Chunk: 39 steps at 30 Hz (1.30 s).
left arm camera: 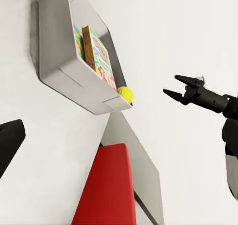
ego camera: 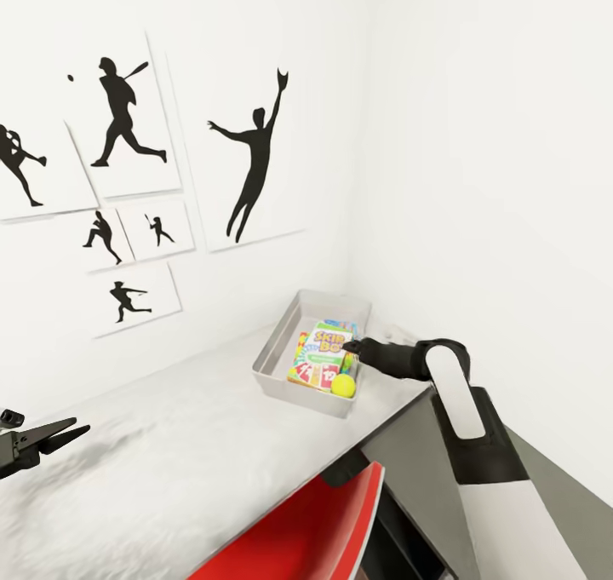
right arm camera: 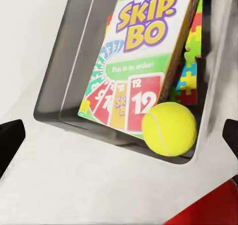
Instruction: Put all the toys in the child's room - the three board games (two on the bed and one on the table), the two jigsaw puzzles on the table, and the tennis ball on the table - inside the toy box on the table in the child's room.
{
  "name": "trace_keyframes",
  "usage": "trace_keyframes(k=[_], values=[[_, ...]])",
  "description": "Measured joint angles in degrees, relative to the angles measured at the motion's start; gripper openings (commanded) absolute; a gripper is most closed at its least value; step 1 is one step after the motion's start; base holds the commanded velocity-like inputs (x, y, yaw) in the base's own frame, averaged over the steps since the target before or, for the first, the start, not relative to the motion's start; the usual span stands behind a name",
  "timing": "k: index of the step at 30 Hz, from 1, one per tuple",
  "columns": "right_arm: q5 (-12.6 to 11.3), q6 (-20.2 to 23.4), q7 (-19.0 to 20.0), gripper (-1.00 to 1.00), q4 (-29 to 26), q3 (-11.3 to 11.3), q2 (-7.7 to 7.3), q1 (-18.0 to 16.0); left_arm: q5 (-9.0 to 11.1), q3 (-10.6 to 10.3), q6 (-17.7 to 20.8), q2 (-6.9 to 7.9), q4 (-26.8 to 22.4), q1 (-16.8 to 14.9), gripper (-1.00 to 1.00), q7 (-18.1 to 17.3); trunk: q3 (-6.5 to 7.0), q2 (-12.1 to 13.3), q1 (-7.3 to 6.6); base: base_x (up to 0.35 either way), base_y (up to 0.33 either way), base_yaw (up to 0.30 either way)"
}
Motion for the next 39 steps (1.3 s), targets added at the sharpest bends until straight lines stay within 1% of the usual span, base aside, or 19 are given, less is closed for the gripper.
trace_keyframes(k=[3,4,5,8,9,11,14,16,19,20,23,25,26,29,32,35,39], values=[[-3.5,0.0,2.3,1.00,-1.7,-1.0,-1.85,2.2,0.0,0.0,0.0,0.00,0.0,0.0,1.00,0.0,0.27,0.0,0.00,0.000,0.000,-0.082],[-5.9,0.1,4.7,1.00,-2.5,-2.0,-2.97,4.1,0.0,0.0,0.0,0.01,0.0,0.0,1.00,0.0,0.35,0.0,0.00,0.000,0.000,-0.083],[-7.1,0.1,6.1,1.00,-2.8,-2.6,-3.58,5.2,0.0,0.0,0.0,0.00,0.0,0.0,1.00,0.0,0.44,0.0,0.00,0.000,0.000,-0.083],[-9.7,0.0,11.2,1.00,-3.5,-4.6,-5.36,8.9,0.0,0.0,0.0,0.01,0.0,0.0,1.00,0.0,0.71,0.0,0.00,0.000,0.000,-0.083],[-10.6,-0.1,15.0,1.00,-3.6,-6.2,-6.32,11.4,0.0,0.0,0.0,0.02,0.0,0.0,1.00,0.0,0.79,0.0,0.00,0.000,0.000,-0.083],[-11.4,-0.1,19.3,1.00,-3.6,-8.0,-7.02,14.2,0.0,0.0,0.0,0.01,0.0,0.0,1.00,0.0,0.98,0.0,0.00,0.000,0.000,-0.083],[-12.1,-0.3,25.9,1.00,-3.4,-10.7,-7.64,18.0,0.0,0.0,0.0,0.01,0.0,0.0,1.00,-0.1,1.25,0.0,0.00,0.000,0.000,-0.083],[-12.7,-1.6,30.0,1.00,-3.0,-12.2,-7.89,20.1,0.0,0.0,0.0,0.01,0.0,0.0,1.00,-0.1,1.43,0.0,0.00,0.000,0.000,-0.083],[-13.4,-4.6,35.8,1.00,-2.3,-13.5,-8.15,22.5,0.0,0.0,0.0,-0.01,0.0,0.0,1.00,-0.1,1.70,0.0,0.00,0.000,0.000,-0.083],[-12.9,-6.8,39.7,1.00,-1.9,-14.0,-8.26,23.8,0.0,0.0,0.0,-0.03,0.0,0.0,1.00,0.0,1.78,0.0,0.00,0.000,0.000,-0.083],[-11.1,-9.7,44.6,1.00,-1.6,-14.2,-8.30,25.6,0.0,0.0,0.0,-0.09,0.0,0.0,1.00,0.0,2.05,0.0,0.00,0.000,0.000,-0.083],[-8.8,-10.9,47.0,1.00,-1.5,-14.1,-8.33,26.5,0.0,0.0,0.0,-0.12,0.0,0.0,1.00,0.0,2.23,0.0,0.00,0.000,0.000,-0.075],[-6.4,-11.8,48.9,1.00,-1.6,-13.9,-8.31,27.0,0.0,0.0,0.0,-0.14,0.0,0.0,1.00,0.0,2.32,0.0,0.00,0.000,0.000,-0.053],[-3.1,-12.5,51.5,1.00,-1.8,-13.8,-8.23,27.5,0.0,0.0,0.0,-0.15,0.0,0.0,1.00,0.0,2.51,0.0,0.00,0.000,0.000,-0.035],[-0.9,-13.0,53.6,1.00,-1.8,-13.6,-8.09,27.7,0.0,0.0,0.0,-0.16,0.0,0.0,1.00,0.0,2.62,0.0,0.00,0.000,0.000,-0.018],[0.7,-13.3,55.7,1.00,-1.9,-13.7,-7.88,27.9,0.0,0.0,0.0,-0.22,0.0,0.0,1.00,0.0,2.67,0.0,0.00,0.000,0.000,-0.007],[1.2,-13.5,56.3,1.00,-1.9,-13.7,-7.81,27.9,0.0,0.0,0.0,-0.24,0.0,0.0,1.00,0.0,2.69,0.0,0.00,0.000,0.000,-0.003]])
